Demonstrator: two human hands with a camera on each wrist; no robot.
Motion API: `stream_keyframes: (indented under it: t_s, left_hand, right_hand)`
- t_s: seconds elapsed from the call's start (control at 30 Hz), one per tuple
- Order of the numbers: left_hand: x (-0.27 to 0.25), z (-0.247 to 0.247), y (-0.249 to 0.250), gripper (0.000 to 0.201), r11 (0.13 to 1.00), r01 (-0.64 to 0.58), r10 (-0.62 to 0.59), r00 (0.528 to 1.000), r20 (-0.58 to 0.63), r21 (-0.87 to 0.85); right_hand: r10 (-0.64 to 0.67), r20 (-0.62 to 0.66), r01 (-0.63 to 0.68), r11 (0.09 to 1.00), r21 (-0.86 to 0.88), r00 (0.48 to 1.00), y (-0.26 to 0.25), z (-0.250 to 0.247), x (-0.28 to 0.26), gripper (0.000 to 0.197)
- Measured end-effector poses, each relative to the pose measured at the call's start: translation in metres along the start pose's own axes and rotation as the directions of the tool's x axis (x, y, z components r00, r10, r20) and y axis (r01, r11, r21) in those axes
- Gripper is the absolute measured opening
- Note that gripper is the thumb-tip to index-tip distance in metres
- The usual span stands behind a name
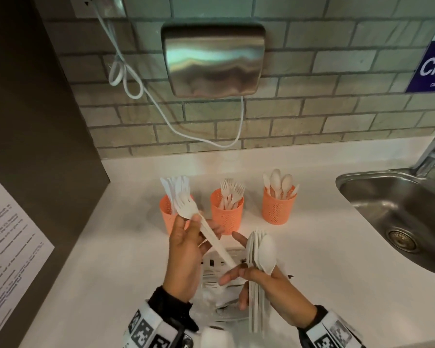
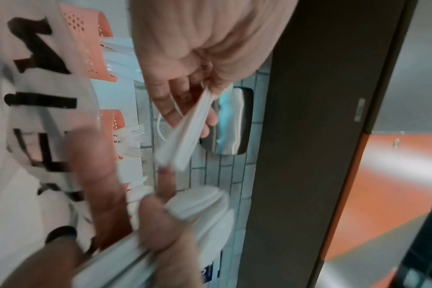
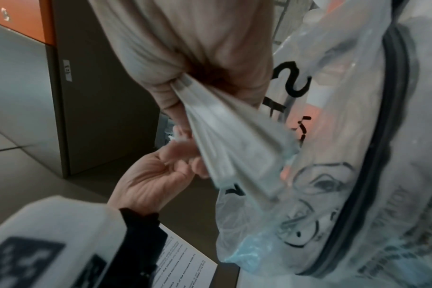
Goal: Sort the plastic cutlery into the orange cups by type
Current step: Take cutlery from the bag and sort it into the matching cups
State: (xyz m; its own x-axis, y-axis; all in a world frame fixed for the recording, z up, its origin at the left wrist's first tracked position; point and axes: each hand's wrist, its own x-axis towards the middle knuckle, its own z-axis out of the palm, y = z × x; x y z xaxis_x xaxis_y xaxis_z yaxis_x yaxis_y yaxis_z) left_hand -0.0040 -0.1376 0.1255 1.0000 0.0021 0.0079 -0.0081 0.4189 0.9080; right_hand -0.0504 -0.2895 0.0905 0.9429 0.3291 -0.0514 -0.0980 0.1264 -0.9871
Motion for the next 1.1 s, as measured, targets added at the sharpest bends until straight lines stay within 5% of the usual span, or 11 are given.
stream_keyframes:
  t_s: [0.1, 0.17, 0.3, 0.53, 0.7, 0.8, 1.1]
  left_hand:
    - [0.0, -0.007, 0.006, 0.017, 0.99, 0.127, -0.129, 0.991, -0.021, -0.066]
    - [-0.006, -0.008, 0.003, 0.015, 0.983, 0.178, -0.178, 0.984, -0.003, 0.048]
    - [-0.025, -0.001, -0.016, 0.009, 0.938, 0.054, -0.095, 0.99, 0.104, 0.343]
    - [-0.039, 0.014, -0.035, 0.01, 0.902, 0.033, -0.099, 0.986, 0.132, 0.43]
    - [-0.04, 0.012, -0.041, 0.012, 0.893, 0.051, -0.11, 0.988, 0.106, 0.446]
    - [-0.041, 0.014, -0.041, 0.012, 0.9, 0.056, -0.121, 0.985, 0.125, 0.432]
    - [-0.042, 0.015, -0.044, 0.015, 0.915, 0.074, -0.113, 0.991, 0.076, 0.397]
  right_hand:
    - [0.054, -0.126, -0.057, 0.998, -0.018, 0.991, 0.005, 0.0, 0.0, 0.05]
    - [0.094, -0.209, -0.102, 0.994, -0.026, 0.973, 0.009, -0.002, 0.003, 0.04]
    - [0.106, -0.283, -0.107, 0.994, 0.012, 0.953, 0.01, -0.003, 0.007, 0.01]
    - [-0.022, -0.273, -0.015, 0.991, -0.132, 0.962, 0.008, 0.001, 0.002, 0.043]
    - [-0.138, -0.282, 0.057, 0.959, -0.278, 0.949, 0.017, 0.008, 0.003, 0.027]
    - [-0.21, -0.267, 0.101, 0.923, -0.372, 0.941, 0.023, 0.008, 0.003, 0.051]
    - [-0.257, -0.153, 0.16, 0.872, -0.462, 0.954, 0.022, 0.015, -0.004, 0.062]
